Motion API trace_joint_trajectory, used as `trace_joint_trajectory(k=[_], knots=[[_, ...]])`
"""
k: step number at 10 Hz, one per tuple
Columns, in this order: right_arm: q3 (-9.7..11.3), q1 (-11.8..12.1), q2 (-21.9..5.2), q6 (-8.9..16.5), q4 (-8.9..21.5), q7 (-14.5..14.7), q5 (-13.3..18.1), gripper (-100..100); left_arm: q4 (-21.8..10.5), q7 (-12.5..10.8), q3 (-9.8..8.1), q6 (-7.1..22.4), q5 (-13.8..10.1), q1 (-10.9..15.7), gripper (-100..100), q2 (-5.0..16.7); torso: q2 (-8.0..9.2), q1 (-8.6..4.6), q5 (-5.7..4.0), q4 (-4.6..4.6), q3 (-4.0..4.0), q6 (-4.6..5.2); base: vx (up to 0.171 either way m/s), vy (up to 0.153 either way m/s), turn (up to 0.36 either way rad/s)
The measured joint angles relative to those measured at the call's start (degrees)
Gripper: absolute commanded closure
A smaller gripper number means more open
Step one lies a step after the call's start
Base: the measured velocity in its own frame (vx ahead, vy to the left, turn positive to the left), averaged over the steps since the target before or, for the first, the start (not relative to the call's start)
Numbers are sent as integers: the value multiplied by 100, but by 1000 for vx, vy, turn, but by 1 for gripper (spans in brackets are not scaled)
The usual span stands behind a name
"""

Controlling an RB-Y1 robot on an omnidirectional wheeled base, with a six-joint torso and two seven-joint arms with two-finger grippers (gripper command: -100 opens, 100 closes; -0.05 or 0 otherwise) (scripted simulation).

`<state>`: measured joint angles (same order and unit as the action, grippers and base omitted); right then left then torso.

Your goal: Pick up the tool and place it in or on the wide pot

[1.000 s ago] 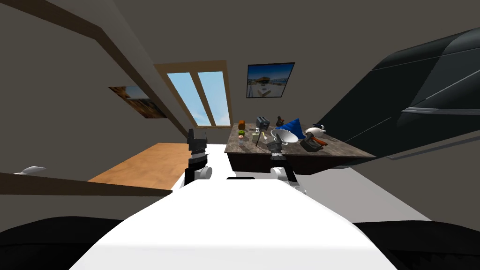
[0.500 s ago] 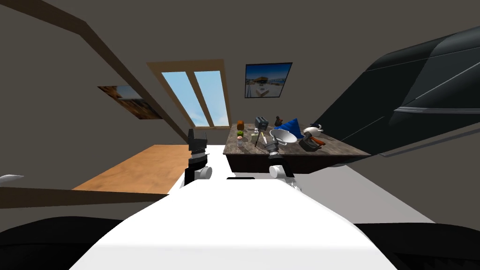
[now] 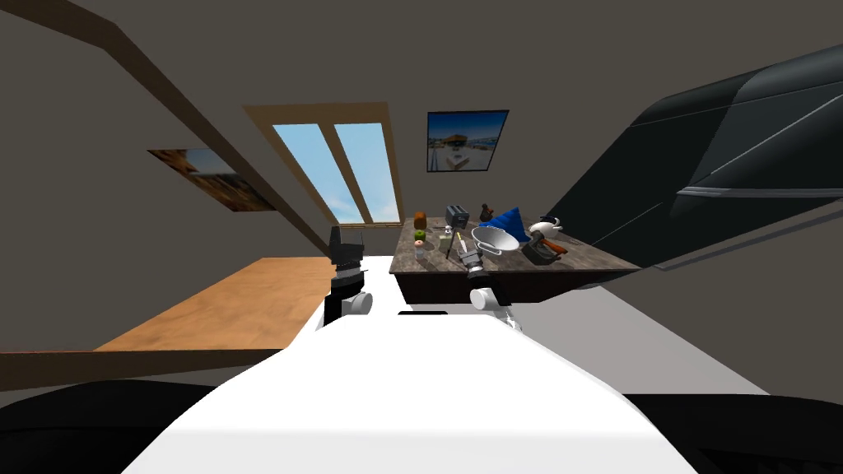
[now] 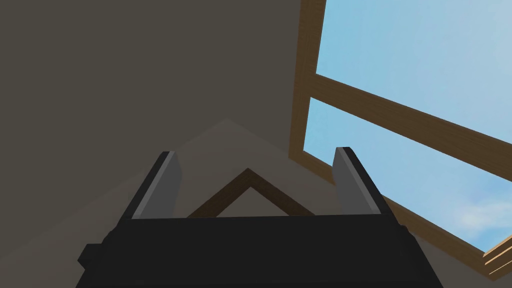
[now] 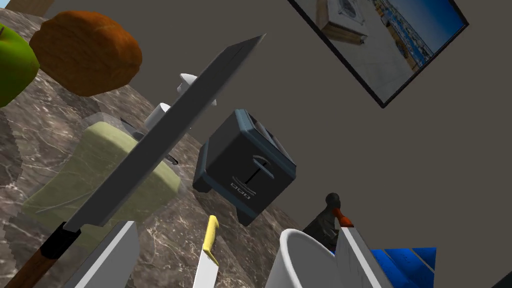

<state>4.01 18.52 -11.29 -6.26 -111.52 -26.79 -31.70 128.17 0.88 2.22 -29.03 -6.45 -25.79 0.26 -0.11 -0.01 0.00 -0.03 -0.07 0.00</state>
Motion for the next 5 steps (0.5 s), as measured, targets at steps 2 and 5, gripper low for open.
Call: trace_joint_trajectory(k=[2,5], knots=[[36,-110,6,179,167,-252,-322,-100,0,0,0,0,0,0,0,0,-1,0,0,0,-1,0,35,0,-43],[83,-205,135,457,286,-566,-743,-100,0,0,0,0,0,0,0,0,-1,-1,0,0,-1,0,32,-3,-42]])
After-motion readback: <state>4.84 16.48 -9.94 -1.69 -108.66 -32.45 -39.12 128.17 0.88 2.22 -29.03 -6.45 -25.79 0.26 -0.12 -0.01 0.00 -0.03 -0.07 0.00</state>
